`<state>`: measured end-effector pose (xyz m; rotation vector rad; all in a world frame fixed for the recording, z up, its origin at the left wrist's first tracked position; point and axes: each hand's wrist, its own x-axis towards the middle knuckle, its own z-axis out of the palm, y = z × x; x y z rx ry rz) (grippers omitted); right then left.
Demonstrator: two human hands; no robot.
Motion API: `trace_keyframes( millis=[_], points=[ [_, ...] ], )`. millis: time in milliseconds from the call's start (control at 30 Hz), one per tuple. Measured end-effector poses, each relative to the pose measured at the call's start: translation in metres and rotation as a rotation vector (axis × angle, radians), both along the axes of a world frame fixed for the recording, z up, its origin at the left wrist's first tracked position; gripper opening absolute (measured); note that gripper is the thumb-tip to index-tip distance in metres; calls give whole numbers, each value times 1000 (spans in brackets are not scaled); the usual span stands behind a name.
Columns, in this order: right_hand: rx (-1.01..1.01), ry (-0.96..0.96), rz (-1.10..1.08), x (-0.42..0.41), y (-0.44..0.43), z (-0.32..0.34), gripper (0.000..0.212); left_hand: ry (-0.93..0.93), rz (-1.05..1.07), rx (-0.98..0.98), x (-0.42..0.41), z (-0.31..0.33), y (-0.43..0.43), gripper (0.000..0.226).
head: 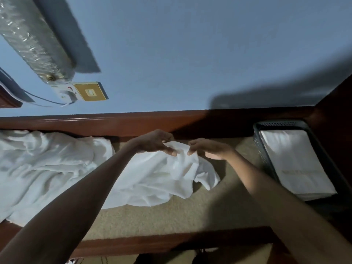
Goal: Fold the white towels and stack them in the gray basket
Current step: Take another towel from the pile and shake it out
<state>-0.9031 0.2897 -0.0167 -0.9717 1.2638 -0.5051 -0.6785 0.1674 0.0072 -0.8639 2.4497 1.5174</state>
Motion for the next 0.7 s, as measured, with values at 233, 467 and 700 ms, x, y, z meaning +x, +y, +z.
trace_keyframes(
  millis=[233,467,700],
  points=[
    [100,-269,69,3,-5,15,30,22,217,48,12,34,14,18],
    [-276,-99,-44,10,-39,42,26,91,452,46,38,31,25,52],
    [-587,287,116,9,-52,70,17,65,387,34,18,39,33,31]
  ],
)
